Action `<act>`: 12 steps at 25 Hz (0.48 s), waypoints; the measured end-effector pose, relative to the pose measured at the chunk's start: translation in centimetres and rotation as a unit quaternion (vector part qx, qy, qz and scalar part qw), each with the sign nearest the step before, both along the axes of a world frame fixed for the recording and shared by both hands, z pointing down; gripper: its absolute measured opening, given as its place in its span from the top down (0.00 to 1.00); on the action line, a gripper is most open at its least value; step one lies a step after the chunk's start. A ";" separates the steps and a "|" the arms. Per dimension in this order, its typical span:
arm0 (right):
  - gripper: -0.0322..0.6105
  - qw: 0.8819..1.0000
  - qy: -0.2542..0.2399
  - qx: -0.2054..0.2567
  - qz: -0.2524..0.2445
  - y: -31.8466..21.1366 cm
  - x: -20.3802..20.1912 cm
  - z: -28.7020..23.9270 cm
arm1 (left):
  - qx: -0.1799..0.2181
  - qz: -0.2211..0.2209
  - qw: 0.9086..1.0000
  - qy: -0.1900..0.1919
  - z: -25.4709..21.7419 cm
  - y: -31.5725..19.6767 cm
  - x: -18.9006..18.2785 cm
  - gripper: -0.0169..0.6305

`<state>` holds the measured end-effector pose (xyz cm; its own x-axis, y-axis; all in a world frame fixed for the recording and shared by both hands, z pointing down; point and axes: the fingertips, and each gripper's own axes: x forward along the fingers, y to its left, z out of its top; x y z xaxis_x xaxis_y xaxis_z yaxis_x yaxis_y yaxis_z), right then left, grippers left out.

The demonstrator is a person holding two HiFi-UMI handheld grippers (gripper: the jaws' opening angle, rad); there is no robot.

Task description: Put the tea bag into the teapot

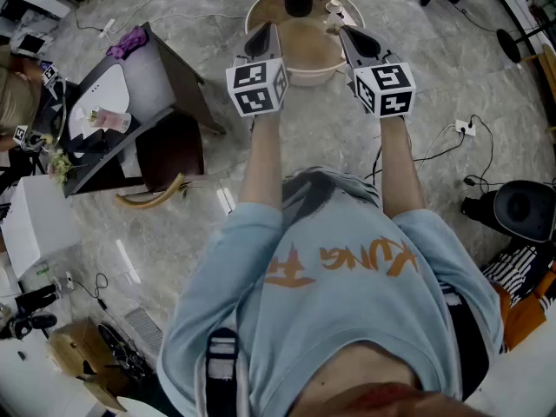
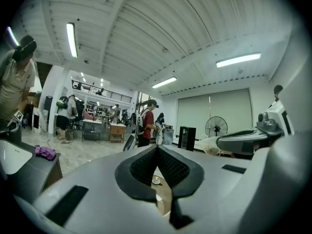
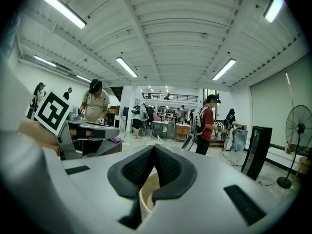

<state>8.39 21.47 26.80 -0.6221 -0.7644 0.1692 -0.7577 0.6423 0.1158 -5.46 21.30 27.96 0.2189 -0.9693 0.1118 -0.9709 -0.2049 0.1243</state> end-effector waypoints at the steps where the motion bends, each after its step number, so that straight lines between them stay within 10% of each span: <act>1: 0.93 1.000 0.004 0.003 -0.002 0.0 -0.4 0.1 | 0.001 0.002 1.000 -0.003 0.1 -0.1 -0.1 0.94; 12: 0.93 0.999 0.001 -0.002 0.047 -1.4 -2.1 2.0 | -0.007 0.008 1.000 0.004 2.3 -0.8 -3.5 0.94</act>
